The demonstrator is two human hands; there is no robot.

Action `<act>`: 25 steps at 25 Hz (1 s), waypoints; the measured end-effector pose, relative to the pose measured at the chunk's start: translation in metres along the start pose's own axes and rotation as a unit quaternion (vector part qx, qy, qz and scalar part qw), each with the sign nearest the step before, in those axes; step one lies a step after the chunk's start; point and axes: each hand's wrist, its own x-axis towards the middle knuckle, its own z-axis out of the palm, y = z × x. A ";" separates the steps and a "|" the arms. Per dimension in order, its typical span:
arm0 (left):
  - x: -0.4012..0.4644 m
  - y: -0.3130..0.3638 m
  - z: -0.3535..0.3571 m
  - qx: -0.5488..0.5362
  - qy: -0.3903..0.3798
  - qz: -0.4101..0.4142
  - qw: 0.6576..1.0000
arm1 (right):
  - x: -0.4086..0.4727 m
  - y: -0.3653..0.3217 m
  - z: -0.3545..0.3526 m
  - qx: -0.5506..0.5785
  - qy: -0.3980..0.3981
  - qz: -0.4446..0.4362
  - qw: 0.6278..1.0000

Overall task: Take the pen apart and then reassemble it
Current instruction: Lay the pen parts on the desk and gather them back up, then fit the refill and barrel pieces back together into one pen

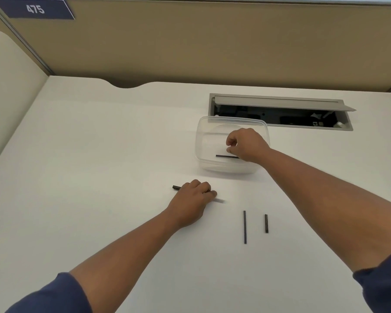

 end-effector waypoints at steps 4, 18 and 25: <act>-0.002 0.002 -0.004 0.009 -0.018 -0.009 1.000 | -0.031 -0.009 -0.012 0.060 0.118 -0.029 0.991; -0.048 0.049 -0.010 -0.070 0.012 -0.065 0.995 | -0.207 -0.003 0.071 0.030 0.019 0.077 0.996; -0.060 0.068 -0.009 -0.185 0.042 -0.107 0.976 | -0.221 -0.003 0.092 0.011 -0.005 0.128 0.992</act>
